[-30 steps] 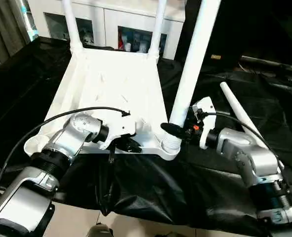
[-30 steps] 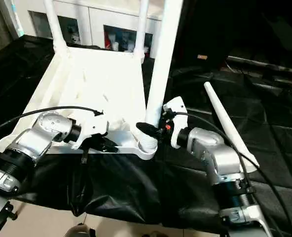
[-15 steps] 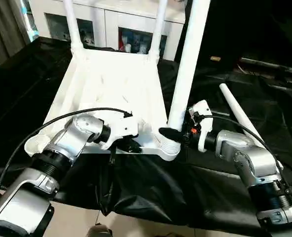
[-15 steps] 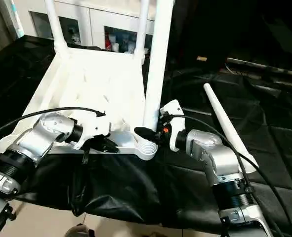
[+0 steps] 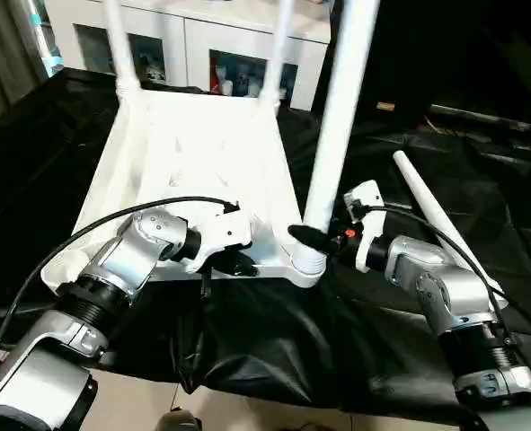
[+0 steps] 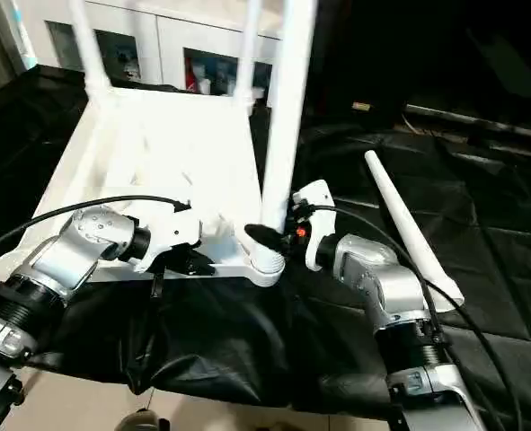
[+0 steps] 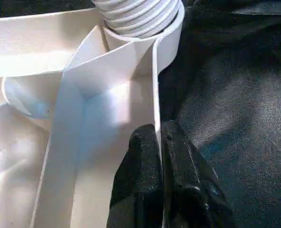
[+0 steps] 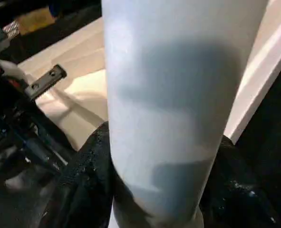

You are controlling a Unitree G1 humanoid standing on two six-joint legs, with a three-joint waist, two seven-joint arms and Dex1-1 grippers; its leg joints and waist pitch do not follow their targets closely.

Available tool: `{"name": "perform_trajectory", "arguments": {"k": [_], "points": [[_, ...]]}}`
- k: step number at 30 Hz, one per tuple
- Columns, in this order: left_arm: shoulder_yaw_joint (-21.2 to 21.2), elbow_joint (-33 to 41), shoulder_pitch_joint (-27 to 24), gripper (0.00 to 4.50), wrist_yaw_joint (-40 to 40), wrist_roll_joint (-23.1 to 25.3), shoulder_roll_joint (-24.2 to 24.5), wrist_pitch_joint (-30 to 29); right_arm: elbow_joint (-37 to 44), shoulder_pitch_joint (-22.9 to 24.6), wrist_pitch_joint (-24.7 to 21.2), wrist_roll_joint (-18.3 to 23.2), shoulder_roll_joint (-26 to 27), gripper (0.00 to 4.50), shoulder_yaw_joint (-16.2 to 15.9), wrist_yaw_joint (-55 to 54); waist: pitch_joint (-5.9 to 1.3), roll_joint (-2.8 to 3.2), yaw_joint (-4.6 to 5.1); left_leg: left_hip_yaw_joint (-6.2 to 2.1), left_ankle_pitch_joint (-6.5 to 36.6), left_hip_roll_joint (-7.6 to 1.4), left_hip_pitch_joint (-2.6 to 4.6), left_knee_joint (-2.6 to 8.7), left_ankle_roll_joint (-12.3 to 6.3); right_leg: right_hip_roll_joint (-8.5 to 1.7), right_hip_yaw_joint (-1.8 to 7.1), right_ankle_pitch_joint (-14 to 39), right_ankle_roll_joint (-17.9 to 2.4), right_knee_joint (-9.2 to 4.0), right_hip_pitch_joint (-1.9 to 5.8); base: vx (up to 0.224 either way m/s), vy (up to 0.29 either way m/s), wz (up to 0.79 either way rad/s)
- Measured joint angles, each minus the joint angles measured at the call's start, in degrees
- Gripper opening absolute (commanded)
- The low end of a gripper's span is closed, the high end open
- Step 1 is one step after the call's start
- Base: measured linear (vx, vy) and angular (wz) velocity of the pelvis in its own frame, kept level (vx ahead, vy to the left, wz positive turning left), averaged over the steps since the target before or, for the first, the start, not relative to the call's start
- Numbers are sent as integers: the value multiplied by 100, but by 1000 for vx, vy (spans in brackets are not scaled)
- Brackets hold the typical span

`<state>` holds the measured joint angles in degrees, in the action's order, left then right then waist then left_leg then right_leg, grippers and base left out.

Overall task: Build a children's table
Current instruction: Insert table leg to table base

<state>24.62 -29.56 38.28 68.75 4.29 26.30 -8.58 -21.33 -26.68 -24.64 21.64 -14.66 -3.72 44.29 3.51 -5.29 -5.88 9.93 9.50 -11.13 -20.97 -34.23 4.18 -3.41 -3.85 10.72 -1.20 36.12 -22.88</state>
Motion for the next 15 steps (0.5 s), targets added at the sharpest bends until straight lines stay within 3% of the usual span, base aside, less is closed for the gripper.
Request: {"name": "perform_trajectory", "arguments": {"k": [15], "points": [[-1, -44, 8, 0, -49, 2, -43, -23, -488, 424, 933, 366, 406, 190, 534, 115, -6, 2, 6, 0, 0, 0, 5, 0, 0, 0, 0, 0, 1, -4, 5, 0, 0, 0]]}}
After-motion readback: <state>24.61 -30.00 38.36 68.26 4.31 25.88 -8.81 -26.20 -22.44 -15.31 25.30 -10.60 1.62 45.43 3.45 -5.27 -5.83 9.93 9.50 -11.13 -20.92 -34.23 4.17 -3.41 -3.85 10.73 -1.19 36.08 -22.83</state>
